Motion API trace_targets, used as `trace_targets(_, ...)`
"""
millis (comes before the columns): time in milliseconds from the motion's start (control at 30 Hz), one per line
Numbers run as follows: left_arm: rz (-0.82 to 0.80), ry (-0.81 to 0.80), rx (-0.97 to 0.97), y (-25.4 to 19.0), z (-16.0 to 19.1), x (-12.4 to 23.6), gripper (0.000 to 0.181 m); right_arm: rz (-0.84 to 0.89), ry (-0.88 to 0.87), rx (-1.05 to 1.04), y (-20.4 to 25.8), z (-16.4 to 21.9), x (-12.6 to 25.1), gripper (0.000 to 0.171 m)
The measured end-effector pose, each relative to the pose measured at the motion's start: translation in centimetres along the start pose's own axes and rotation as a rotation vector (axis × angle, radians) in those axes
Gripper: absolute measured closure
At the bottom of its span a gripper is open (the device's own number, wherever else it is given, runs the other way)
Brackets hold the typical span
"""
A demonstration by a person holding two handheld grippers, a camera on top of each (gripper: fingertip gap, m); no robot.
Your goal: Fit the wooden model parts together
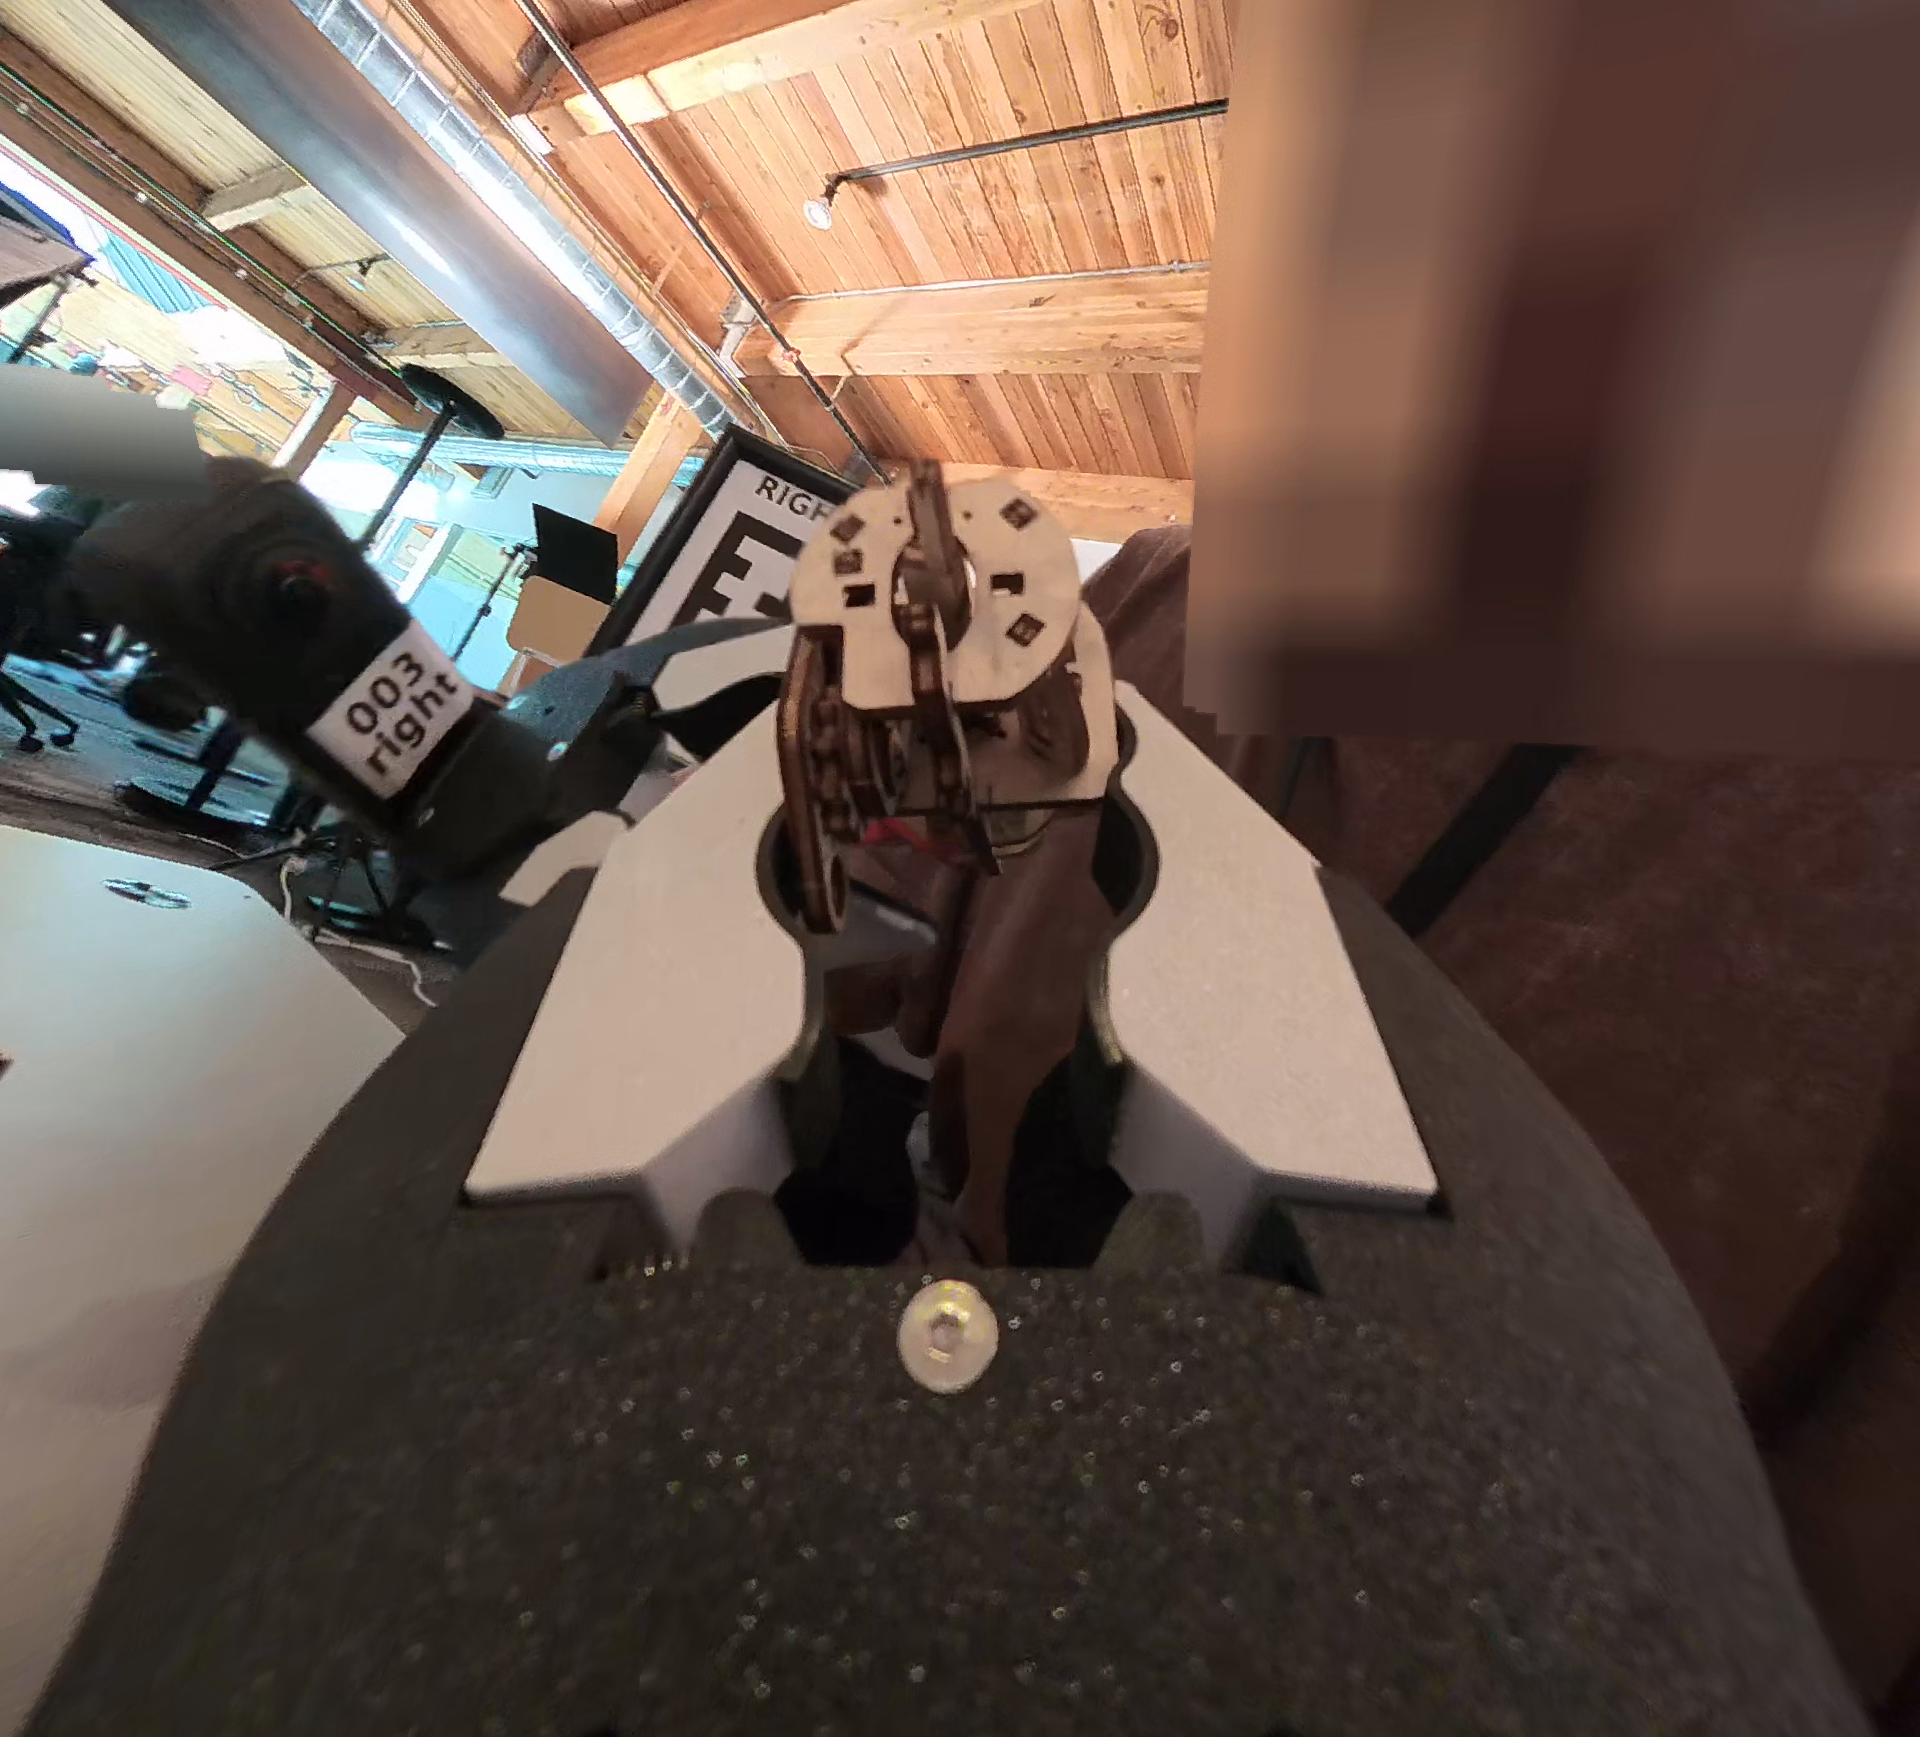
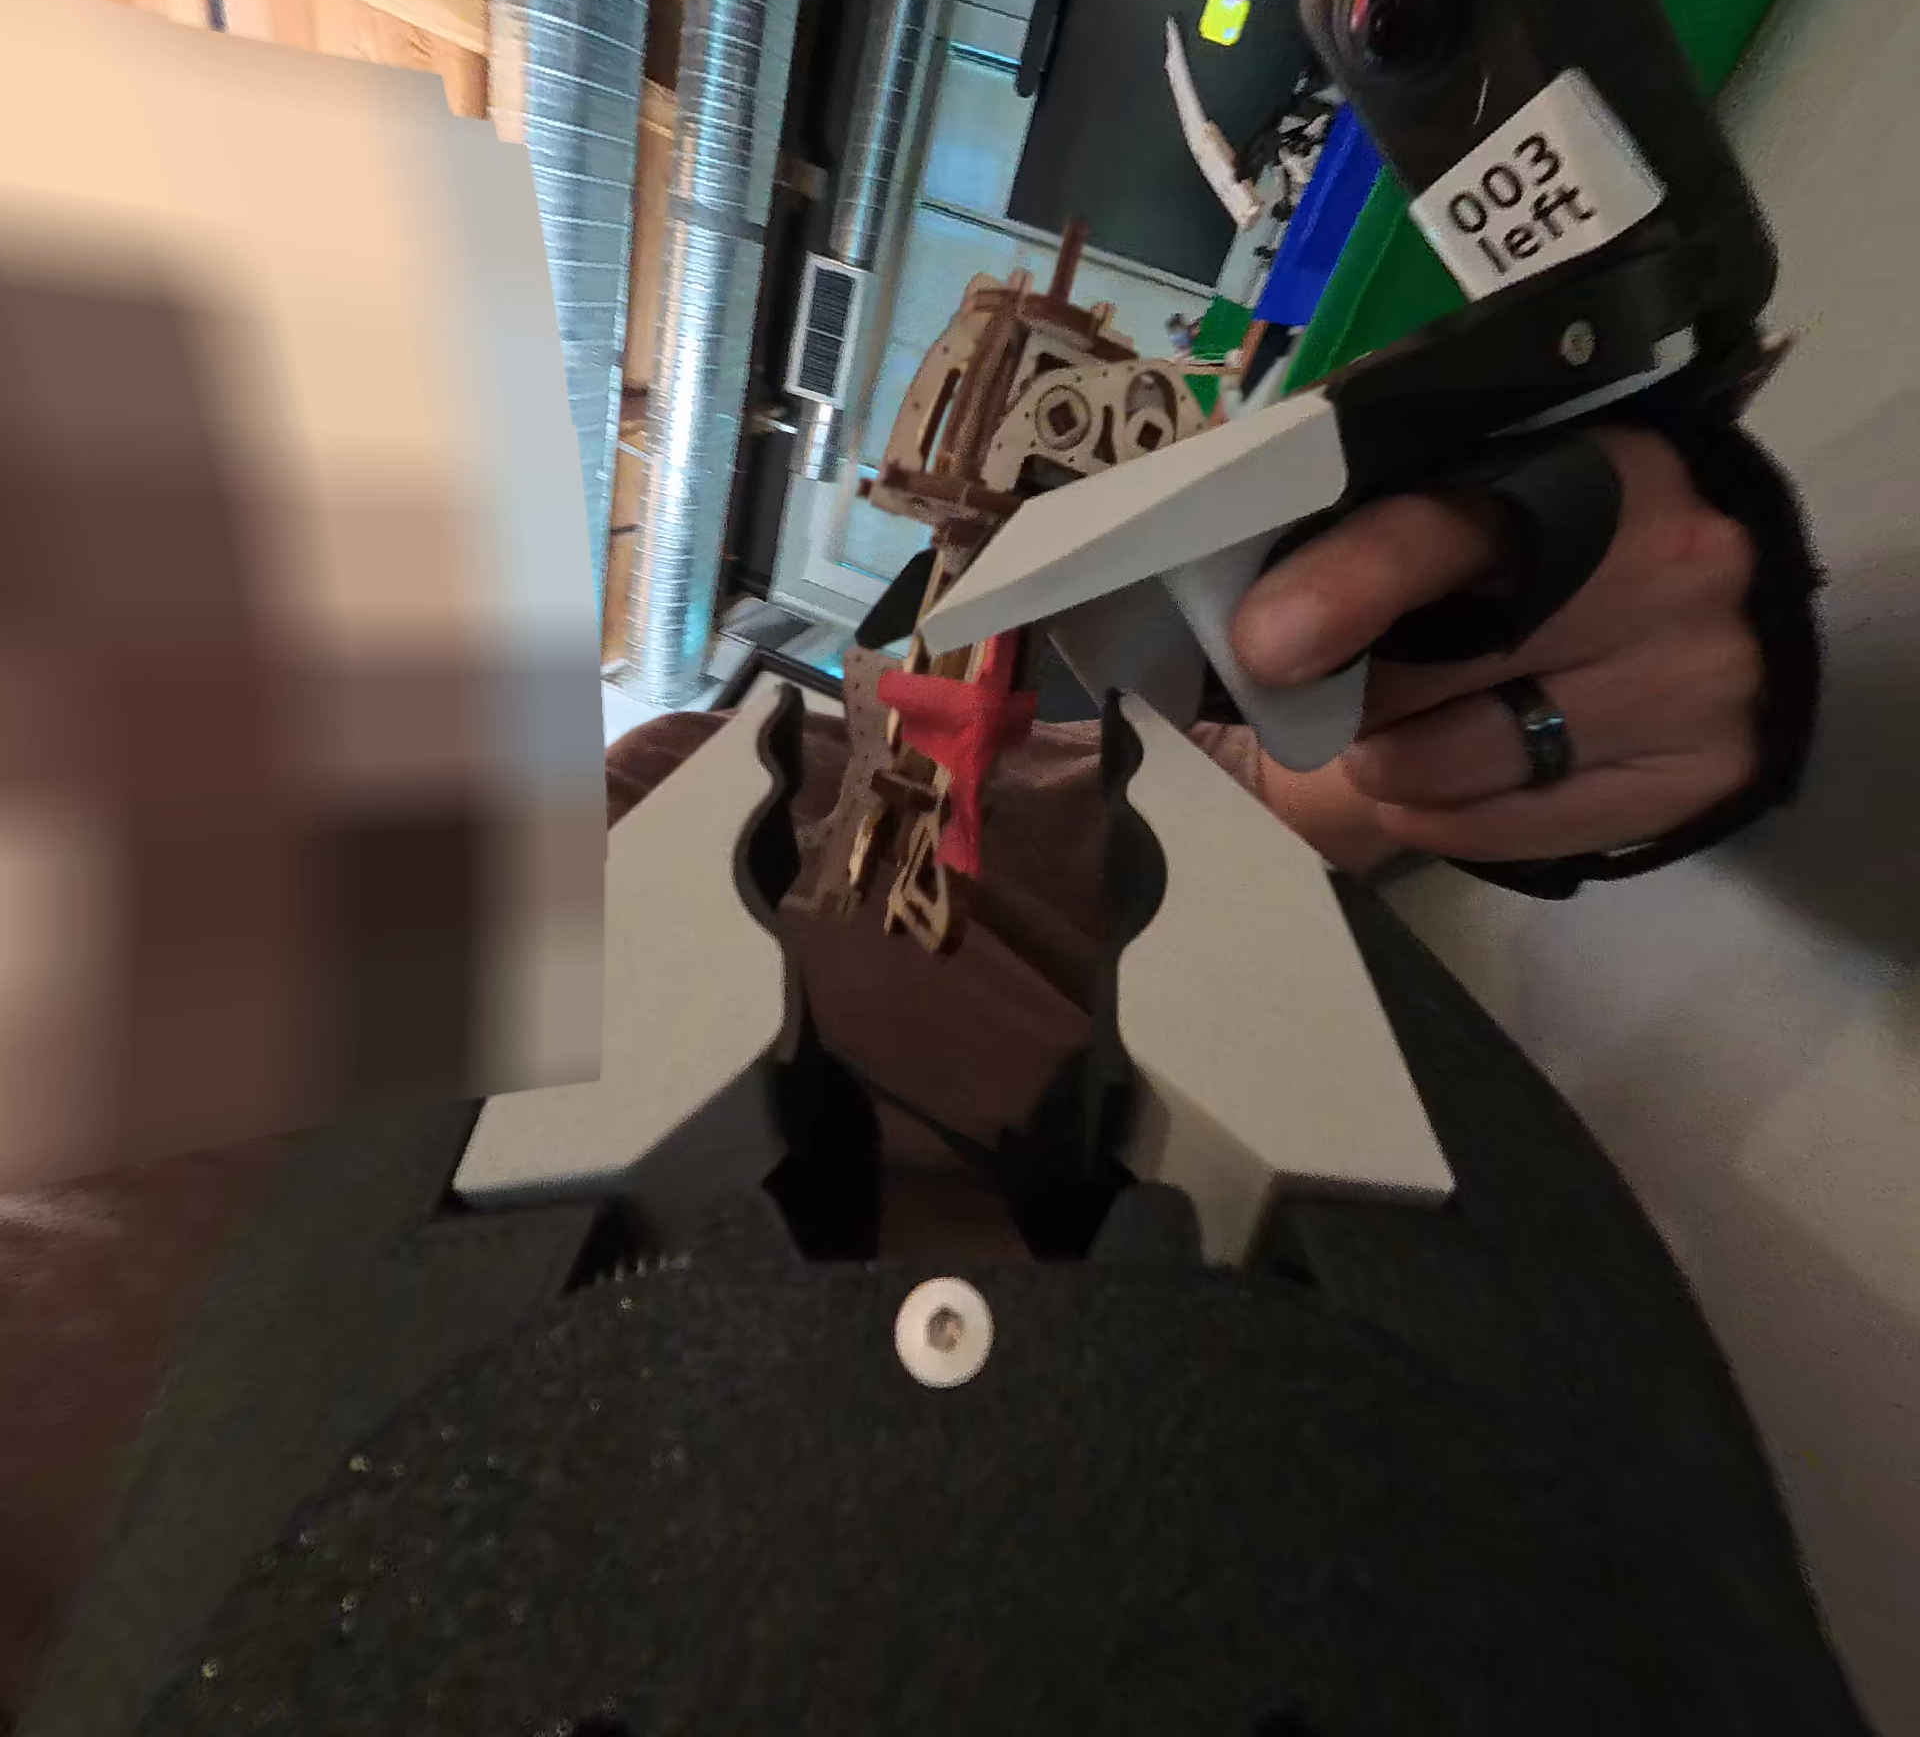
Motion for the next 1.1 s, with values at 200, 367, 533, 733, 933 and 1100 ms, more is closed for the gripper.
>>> trace_targets(200, -0.149, -0.134, -0.009, 1.9, -2.1, 1.8, 0.132, 0.307, -0.043, 0.607, 3.7, -3.6, 3.2, 0.099)
trace_targets(367, -0.299, -0.217, -0.006, 3.7, -2.9, 3.2, 0.133, 0.880, 0.227, 1.151, 2.4, -3.0, 3.9, 0.084)
trace_targets(533, -0.412, -0.254, -0.013, 4.9, -3.1, 4.2, 0.133, 1.113, 0.315, 1.391, 0.8, -3.1, 2.9, 0.108)
trace_targets(733, -0.460, -0.245, -0.042, 5.1, -3.2, 4.4, 0.133, 1.292, 0.453, 1.506, -0.7, -4.0, 3.2, 0.109)
trace_targets(933, -0.517, -0.208, -0.083, 5.6, -2.8, 4.2, 0.133, 1.350, 0.542, 1.553, -0.7, -4.0, 2.6, 0.118)
trace_targets(1100, -0.546, -0.192, -0.106, 5.8, -2.6, 4.0, 0.133, 1.458, 0.623, 1.510, -2.0, -4.5, 3.1, 0.125)
Point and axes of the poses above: each gripper's, where its closed fingertips meet, x back along the fingers, z out of its underside, y = z × x across the jaws, the point moved 3 cm from there along x, back along the fingers, and after that the axes turned 5 degrees about -z, right-handed, at the moved point
